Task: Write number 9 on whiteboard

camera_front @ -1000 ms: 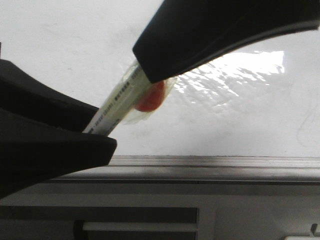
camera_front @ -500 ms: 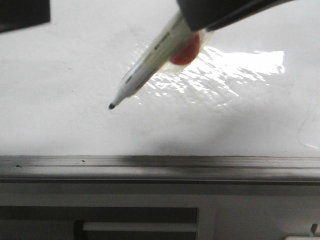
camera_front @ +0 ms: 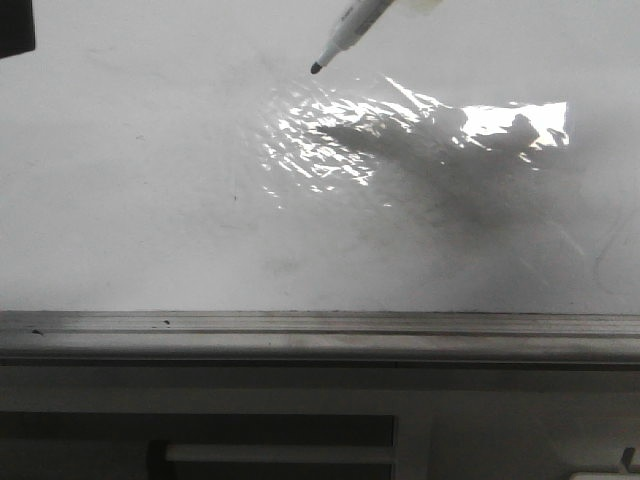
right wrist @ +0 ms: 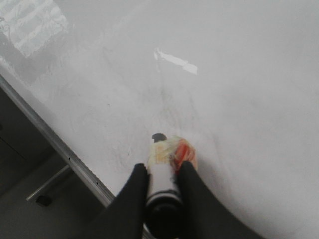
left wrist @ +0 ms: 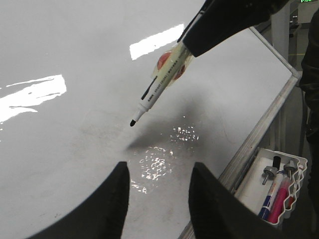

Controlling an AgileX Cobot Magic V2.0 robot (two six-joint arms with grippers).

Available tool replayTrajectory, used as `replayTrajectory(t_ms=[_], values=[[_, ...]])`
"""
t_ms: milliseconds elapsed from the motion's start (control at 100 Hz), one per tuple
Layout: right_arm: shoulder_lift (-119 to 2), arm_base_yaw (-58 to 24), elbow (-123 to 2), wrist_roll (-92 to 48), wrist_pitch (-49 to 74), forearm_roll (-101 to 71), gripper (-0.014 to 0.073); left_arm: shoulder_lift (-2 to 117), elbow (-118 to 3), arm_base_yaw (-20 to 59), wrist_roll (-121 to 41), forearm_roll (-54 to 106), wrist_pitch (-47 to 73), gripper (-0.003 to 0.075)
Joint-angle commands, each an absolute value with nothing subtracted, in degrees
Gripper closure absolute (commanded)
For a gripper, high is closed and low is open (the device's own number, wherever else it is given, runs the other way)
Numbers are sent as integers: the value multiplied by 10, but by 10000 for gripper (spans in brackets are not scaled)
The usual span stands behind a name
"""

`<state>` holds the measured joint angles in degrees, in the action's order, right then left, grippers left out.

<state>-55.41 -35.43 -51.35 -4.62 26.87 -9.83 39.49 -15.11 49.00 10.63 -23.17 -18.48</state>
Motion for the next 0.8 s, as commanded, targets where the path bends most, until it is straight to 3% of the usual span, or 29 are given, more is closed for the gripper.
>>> replayTrajectory(t_ms=[0, 450, 790], values=[[-568, -348, -546, -41, 240, -95, 644, 391, -167, 495, 114, -218, -226, 450], [-677, -381, -558, -41, 233, -104, 644, 391, -167, 495, 114, -218, -237, 450], [-632, -345, -563, -41, 258, -79, 643, 391, -167, 495, 114, -218, -237, 450]])
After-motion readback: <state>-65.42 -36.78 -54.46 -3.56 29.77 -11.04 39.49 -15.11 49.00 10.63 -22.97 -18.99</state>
